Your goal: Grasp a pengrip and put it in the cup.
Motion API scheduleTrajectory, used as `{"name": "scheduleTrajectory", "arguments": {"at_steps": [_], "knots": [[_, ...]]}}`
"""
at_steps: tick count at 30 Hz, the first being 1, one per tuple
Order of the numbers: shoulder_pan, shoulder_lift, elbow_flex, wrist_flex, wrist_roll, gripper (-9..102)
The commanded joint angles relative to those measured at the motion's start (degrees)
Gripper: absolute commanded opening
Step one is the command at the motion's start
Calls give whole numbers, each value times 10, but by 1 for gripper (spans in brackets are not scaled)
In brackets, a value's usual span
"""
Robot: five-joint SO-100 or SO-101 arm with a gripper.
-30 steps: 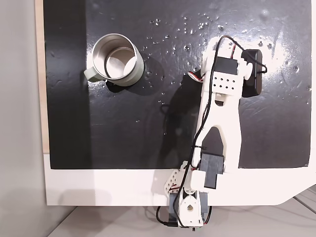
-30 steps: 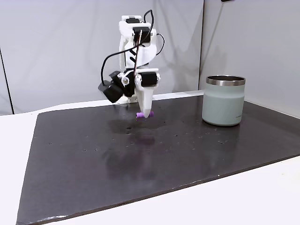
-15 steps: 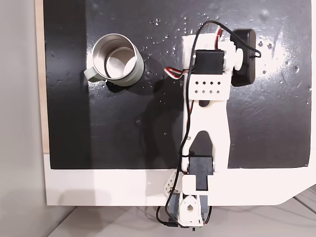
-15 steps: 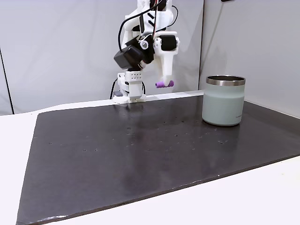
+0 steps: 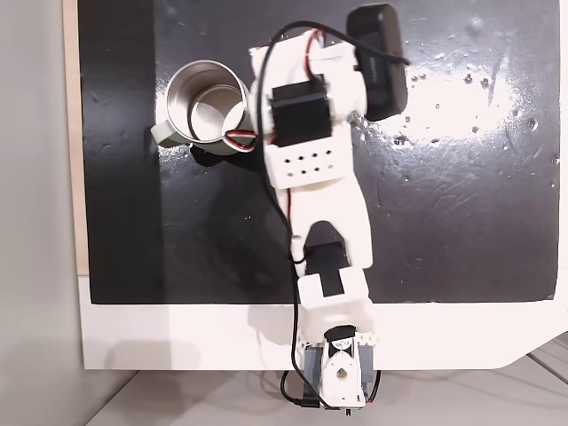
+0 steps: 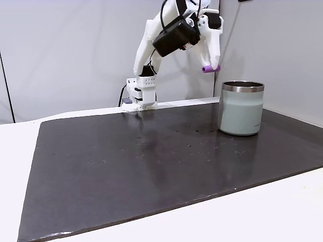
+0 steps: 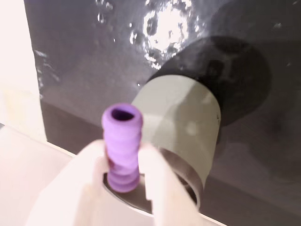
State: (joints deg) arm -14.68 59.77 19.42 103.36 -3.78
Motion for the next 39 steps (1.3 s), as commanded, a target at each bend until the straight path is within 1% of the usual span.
{"name": "scheduleTrajectory", "arguments": {"at_steps": [1,13,18,24,25,27,28,30,39], "knots": [[-29,3,-44,-4,-6,0],[-124,-46,-91,-21,-19,0],[-139,-60,-103,-25,-22,0],[-135,-64,-104,-21,-22,1],[-134,-64,-105,-21,-22,5],[-133,-65,-108,-21,-22,21],[-133,-65,-109,-21,-22,26],[-133,-65,-112,-20,-20,31],[-129,-65,-113,-17,-21,31]]}}
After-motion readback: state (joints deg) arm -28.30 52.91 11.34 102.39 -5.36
